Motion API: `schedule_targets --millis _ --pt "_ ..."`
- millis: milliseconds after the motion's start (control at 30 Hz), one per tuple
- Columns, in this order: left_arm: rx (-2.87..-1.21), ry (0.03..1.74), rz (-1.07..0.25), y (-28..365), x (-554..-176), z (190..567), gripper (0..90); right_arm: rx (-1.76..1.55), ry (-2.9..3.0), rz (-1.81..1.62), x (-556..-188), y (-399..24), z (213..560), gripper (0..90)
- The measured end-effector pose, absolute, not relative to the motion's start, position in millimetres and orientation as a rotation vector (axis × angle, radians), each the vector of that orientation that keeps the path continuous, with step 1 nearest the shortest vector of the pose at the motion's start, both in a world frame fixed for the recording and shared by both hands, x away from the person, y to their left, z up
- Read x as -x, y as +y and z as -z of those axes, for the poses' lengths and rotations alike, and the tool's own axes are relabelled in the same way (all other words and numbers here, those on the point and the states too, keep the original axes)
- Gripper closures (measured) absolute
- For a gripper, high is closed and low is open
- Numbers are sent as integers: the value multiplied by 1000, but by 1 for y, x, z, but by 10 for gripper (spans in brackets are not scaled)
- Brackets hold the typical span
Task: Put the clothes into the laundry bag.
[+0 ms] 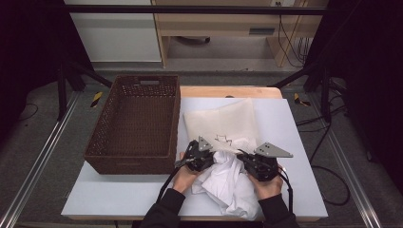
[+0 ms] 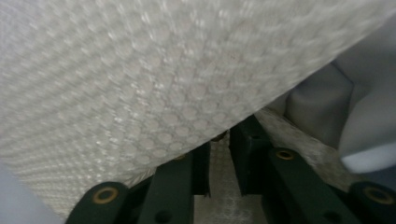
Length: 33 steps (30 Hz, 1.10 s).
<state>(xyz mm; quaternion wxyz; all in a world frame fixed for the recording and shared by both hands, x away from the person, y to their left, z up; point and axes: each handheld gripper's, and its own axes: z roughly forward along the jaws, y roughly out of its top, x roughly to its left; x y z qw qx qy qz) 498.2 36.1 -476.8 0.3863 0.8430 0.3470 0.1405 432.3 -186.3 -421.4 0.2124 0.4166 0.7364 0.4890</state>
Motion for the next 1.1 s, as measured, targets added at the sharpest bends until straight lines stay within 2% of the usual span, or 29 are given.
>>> schedule_targets --millis 200,333,733,767,833,933,1033,1100 --pt "-2094 869 -415 47 -481 458 861 -1159 2027 -1362 -431 -189 420 874" --pt "-2105 815 -471 61 -463 444 861 -1161 2014 -1368 -431 -189 419 875" --pt "-2046 849 -425 82 -426 451 856 -1157 2013 -1370 -430 -188 417 874" --pt "-2027 867 -425 83 -426 450 845 -1152 2025 -1370 -431 -187 417 874" --pt "-1956 878 -380 83 -425 444 663 -1147 2033 -1360 -431 -185 418 874" --pt "-1911 821 -384 71 -421 431 492 -1147 2033 -1362 -431 -185 418 873" --pt "-1941 802 -393 51 -425 424 444 -1149 2031 -1365 -431 -185 418 873" --pt "-1954 821 -384 39 -431 426 463 -1147 2032 -1366 -430 -184 418 873"
